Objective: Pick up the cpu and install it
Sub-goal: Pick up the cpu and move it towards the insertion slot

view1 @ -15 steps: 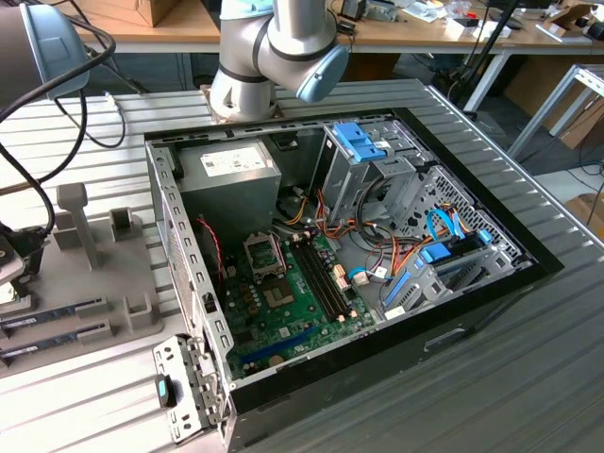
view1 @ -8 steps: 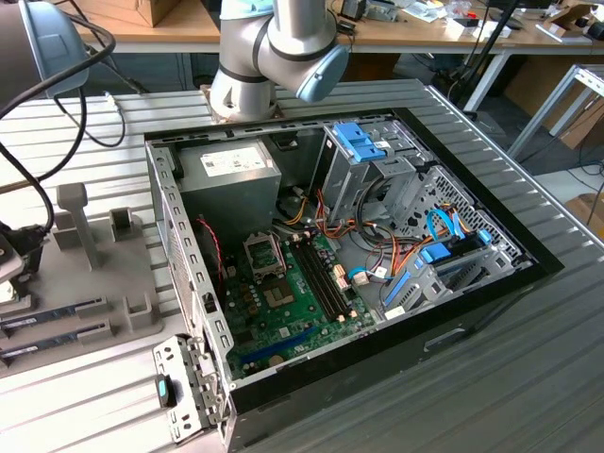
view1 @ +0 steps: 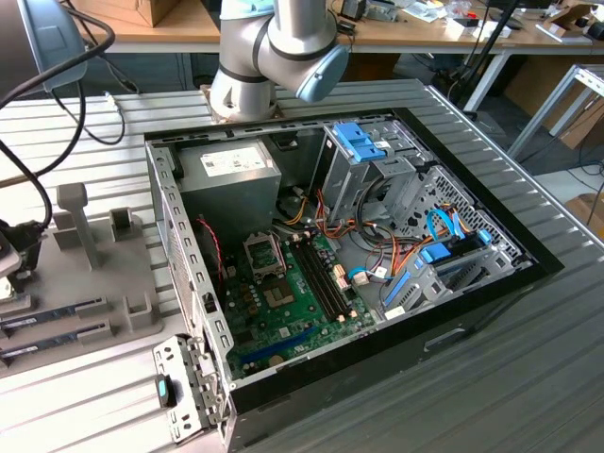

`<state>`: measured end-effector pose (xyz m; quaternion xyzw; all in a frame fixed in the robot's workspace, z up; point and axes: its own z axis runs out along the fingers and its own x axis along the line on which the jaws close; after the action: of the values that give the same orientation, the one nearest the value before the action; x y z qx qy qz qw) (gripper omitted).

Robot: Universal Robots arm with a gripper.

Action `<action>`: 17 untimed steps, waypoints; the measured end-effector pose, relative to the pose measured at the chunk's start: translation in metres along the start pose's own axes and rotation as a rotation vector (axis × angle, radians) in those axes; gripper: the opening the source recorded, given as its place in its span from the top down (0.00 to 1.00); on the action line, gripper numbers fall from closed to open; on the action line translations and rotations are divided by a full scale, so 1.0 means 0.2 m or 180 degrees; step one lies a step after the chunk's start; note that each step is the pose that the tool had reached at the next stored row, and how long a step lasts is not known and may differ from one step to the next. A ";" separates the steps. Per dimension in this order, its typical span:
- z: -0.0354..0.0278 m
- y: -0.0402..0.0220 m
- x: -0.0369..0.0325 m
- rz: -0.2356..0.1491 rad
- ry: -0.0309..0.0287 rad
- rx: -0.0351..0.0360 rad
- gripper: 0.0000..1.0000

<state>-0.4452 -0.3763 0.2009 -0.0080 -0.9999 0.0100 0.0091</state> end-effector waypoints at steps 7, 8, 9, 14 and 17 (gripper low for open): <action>-0.016 0.000 0.000 0.0000 0.0000 0.0000 0.53; -0.021 -0.001 0.000 0.0000 0.0000 0.0000 0.53; -0.026 -0.001 0.000 0.0000 0.0000 0.0000 0.53; -0.048 -0.001 0.001 0.0000 0.0000 0.0000 0.53; -0.055 -0.001 0.001 0.0000 0.0000 0.0000 0.53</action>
<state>-0.4452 -0.3763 0.2119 -0.0080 -0.9999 0.0100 0.0091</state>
